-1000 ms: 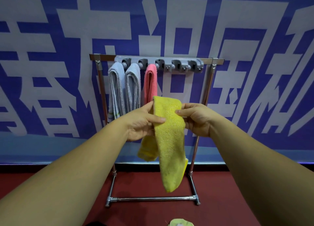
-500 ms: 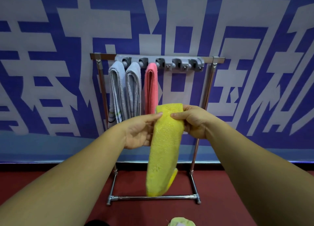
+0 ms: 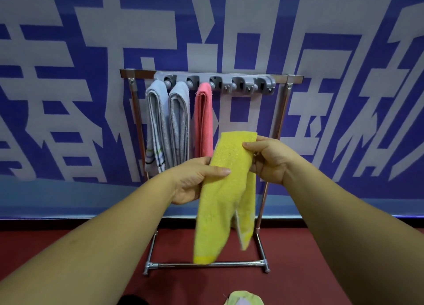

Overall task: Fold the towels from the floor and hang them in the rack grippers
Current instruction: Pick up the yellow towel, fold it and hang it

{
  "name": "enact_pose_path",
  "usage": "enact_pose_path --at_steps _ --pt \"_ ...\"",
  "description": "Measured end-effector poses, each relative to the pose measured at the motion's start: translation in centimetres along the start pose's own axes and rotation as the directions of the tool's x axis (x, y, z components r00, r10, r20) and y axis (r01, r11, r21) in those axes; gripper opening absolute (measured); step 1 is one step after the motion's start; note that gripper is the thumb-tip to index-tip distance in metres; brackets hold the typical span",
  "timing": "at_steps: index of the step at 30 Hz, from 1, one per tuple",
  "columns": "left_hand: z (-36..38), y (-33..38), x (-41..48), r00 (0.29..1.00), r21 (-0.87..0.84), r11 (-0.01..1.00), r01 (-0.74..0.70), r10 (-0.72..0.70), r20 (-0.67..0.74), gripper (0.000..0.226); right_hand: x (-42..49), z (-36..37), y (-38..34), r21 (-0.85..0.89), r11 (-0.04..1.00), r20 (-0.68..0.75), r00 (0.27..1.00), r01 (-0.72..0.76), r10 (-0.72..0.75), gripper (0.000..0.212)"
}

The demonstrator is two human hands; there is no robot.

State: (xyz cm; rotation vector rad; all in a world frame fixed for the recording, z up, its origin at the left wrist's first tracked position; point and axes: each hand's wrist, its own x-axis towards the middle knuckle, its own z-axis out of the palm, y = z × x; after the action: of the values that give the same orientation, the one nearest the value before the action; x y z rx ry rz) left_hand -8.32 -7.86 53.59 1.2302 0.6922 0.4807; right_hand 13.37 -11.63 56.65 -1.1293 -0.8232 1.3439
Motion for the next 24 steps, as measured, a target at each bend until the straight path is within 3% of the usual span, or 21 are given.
enact_pose_path --at_steps 2,7,11,15,24 --pt "-0.3 -0.4 -0.3 0.999 0.056 0.998 0.029 -0.030 0.021 0.033 0.1 -0.2 -0.1 0.007 1.000 -0.029 0.999 0.019 -0.018 0.021" --pt "-1.2 -1.5 -0.3 0.996 0.164 0.985 0.046 -0.058 0.069 0.050 0.1 -0.7 -0.2 0.061 0.997 -0.072 0.997 0.043 -0.039 0.028" --pt "-1.6 -2.1 -0.2 1.000 0.166 0.986 0.021 -0.024 0.012 0.022 0.0 -1.1 -0.4 0.093 0.995 -0.132 0.991 0.043 -0.030 0.026" --pt "-2.2 -3.0 -0.3 0.990 0.248 0.963 0.104 -0.125 0.069 0.052 0.0 -1.5 -0.8 0.141 0.988 -0.195 0.980 0.067 -0.038 0.023" --pt "-1.8 -3.4 0.0 0.981 0.311 0.941 0.133 -0.169 0.093 0.039 0.2 -1.0 -1.5 0.117 0.991 -0.337 0.941 0.065 -0.022 0.053"
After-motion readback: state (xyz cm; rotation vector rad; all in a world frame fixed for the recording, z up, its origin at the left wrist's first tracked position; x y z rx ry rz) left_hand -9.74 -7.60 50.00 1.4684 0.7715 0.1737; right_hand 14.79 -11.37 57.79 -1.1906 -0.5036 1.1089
